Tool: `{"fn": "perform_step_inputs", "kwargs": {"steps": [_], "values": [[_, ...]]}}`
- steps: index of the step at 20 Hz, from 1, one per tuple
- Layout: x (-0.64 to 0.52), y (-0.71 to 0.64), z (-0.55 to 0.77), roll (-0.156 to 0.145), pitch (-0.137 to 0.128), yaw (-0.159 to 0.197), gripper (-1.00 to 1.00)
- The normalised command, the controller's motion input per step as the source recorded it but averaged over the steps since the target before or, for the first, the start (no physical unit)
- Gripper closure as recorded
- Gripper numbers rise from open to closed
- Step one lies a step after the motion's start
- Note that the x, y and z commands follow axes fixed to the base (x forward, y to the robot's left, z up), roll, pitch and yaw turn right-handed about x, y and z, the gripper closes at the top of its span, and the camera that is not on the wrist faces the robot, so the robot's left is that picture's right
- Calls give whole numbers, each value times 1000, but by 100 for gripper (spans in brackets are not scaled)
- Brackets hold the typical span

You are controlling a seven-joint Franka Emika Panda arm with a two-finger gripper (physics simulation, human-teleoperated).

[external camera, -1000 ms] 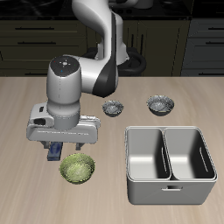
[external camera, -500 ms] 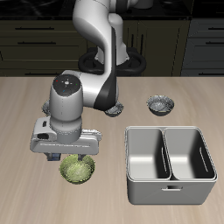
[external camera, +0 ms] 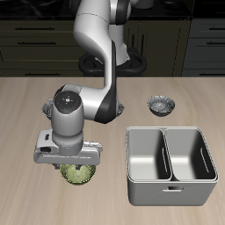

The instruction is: Place the green bowl in the left side of the drainer

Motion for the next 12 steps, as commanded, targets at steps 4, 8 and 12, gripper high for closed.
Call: {"fn": "perform_step_inputs", "kwargs": {"steps": [4,8,12], "values": [[-12,-76,-145,-12,14,-21,100],[-39,-51,44,-11,-12,-9,100],[-73,12,289,-4,-44,-5,100]]}}
